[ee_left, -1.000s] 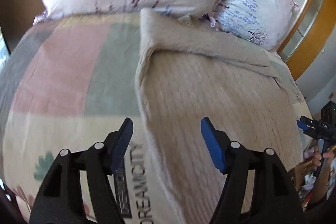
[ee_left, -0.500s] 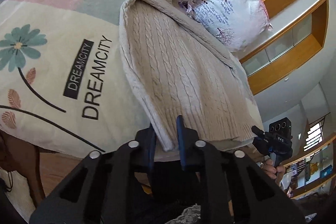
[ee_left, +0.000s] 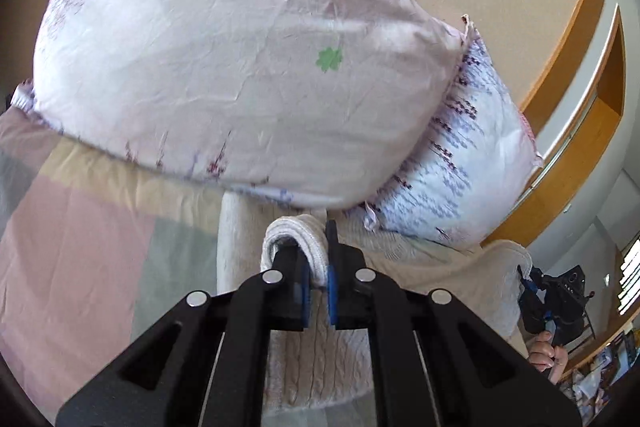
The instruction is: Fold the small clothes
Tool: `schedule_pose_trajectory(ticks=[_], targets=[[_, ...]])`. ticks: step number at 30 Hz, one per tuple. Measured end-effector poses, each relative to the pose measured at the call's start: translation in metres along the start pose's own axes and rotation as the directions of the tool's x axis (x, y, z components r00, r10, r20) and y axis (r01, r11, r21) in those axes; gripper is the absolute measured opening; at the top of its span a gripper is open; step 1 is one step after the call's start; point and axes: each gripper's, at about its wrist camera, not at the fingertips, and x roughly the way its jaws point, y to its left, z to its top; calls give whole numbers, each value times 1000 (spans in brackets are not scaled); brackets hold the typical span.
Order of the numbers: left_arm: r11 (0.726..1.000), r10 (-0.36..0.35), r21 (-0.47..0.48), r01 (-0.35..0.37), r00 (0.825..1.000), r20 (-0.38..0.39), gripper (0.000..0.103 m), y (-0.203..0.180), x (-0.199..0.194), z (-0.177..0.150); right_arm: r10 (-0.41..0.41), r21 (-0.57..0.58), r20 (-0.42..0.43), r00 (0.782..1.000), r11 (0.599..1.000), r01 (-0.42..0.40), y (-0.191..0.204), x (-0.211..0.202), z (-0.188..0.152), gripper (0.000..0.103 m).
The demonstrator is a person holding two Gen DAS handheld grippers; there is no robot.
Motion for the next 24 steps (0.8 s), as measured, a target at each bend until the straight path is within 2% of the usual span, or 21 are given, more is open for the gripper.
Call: schedule_pose_trajectory(ticks=[1, 3, 5, 6, 7, 8, 9, 10, 13, 14, 17, 18, 19, 20, 21, 22, 23, 24], targets=[[1000, 21, 5, -21, 1000, -5, 8, -1, 21, 8, -36, 5, 16, 999, 999, 36, -8, 14, 11, 8], [995, 97, 13, -96, 993, -62, 23, 2, 68, 16, -150, 47, -3, 989, 988, 150, -39, 55, 33, 15], [985, 175, 14, -175, 977, -118, 66, 8, 92, 18, -263, 86, -95, 960, 959, 271, -67, 82, 37, 61], [982, 190, 1, -191, 974, -125, 71, 13, 92, 17, -277, 110, -126, 952, 950, 291, -75, 85, 37, 62], [985, 170, -11, -173, 979, -116, 79, 19, 85, 15, -256, 107, -131, 958, 957, 271, -76, 82, 37, 66], [989, 145, -20, -148, 984, -103, 86, 26, 76, 12, -246, 74, -123, 961, 964, 256, -72, 75, 37, 78], [992, 123, -27, -127, 987, -101, 88, 35, 67, 9, -256, 28, -101, 961, 965, 260, -66, 67, 38, 86], [993, 104, -44, -110, 987, -122, 88, 45, 61, 5, -266, -34, -60, 962, 964, 264, -57, 54, 38, 96], [988, 24, -142, -55, 978, -207, 84, 73, 61, -9, -240, -109, -41, 970, 966, 235, -45, 41, 41, 97], [985, 7, -165, -46, 972, -233, 77, 77, 64, -14, -220, -114, -44, 974, 970, 214, -45, 38, 40, 97], [975, -78, -224, 7, 948, -309, 67, 82, 81, -33, -192, -103, -25, 981, 977, 188, -50, 30, 34, 97], [974, -85, -225, 12, 944, -319, 66, 80, 86, -38, -183, -87, -19, 983, 980, 181, -58, 26, 31, 97], [981, -62, -193, 3, 952, -298, 65, 74, 86, -39, -169, -54, -17, 985, 984, 168, -66, 25, 29, 97], [985, -53, -175, -2, 948, -313, 58, 70, 91, -41, -160, -28, -20, 987, 987, 160, -72, 29, 31, 97], [984, -34, -176, -21, 952, -305, 52, 68, 92, -43, -153, 2, -32, 988, 988, 153, -79, 29, 30, 97], [980, -41, -198, -23, 950, -311, 30, 70, 95, -44, -152, 21, -43, 987, 988, 153, -81, 33, 29, 97], [969, -83, -249, -2, 941, -328, 23, 73, 100, -47, -142, 39, -60, 988, 989, 144, -84, 33, 28, 97], [958, -83, -285, -11, 945, -315, 20, 75, 99, -47, -131, 46, -63, 989, 990, 134, -84, 30, 30, 97]])
